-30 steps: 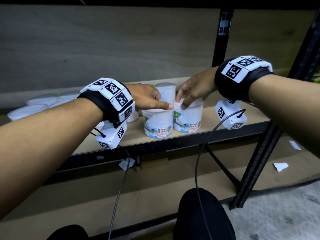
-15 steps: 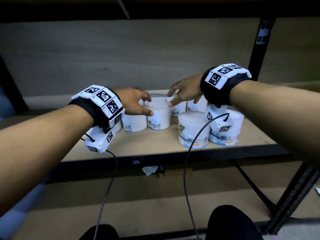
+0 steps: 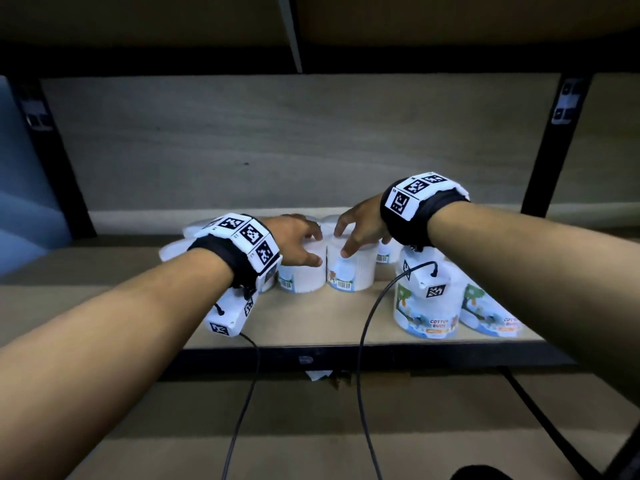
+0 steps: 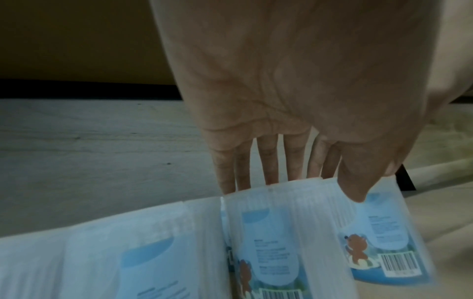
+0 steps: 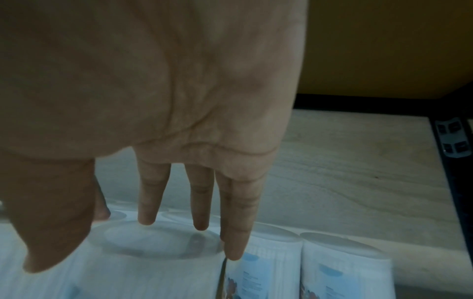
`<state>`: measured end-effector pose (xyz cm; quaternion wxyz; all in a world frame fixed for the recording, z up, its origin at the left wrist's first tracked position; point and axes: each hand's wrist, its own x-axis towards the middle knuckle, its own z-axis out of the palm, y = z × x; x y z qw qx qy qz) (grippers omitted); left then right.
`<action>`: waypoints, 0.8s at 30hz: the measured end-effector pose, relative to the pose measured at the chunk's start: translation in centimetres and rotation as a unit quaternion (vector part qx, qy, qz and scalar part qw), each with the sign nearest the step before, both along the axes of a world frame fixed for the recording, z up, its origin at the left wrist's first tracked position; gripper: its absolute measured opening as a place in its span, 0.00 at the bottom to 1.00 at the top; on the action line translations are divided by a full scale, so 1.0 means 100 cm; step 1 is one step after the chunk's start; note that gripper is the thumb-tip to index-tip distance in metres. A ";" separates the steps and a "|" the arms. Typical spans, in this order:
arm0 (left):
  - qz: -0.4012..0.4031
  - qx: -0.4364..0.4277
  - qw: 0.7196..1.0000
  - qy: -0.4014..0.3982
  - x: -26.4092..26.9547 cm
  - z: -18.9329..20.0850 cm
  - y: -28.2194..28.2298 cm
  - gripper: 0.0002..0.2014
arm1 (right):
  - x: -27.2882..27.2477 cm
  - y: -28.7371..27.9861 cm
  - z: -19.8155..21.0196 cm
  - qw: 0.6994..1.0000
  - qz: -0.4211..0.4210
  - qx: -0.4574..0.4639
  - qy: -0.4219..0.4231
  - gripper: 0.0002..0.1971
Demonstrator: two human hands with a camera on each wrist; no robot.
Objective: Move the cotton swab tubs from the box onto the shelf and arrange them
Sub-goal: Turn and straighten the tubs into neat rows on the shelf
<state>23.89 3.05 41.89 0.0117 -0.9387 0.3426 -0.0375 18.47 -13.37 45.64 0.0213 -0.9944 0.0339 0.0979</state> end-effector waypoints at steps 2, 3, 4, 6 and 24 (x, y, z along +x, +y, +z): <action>0.007 -0.002 1.000 0.006 0.004 0.000 -0.002 0.31 | 0.002 0.002 0.000 1.000 -0.004 0.006 0.008 0.30; 0.011 -0.004 1.000 0.011 0.006 0.000 -0.003 0.30 | 0.004 0.003 0.000 1.000 -0.005 0.006 0.013 0.30; 0.015 -0.006 1.000 0.016 0.008 -0.001 -0.003 0.30 | 0.005 0.003 0.001 1.000 -0.006 0.004 0.016 0.30; 0.026 -0.002 0.999 0.023 0.011 -0.001 -0.003 0.29 | 0.006 0.003 0.002 1.000 -0.008 0.004 0.024 0.29; 0.030 -0.007 0.999 0.030 0.003 0.005 0.002 0.28 | -0.003 0.003 0.008 0.998 -0.016 0.051 0.039 0.27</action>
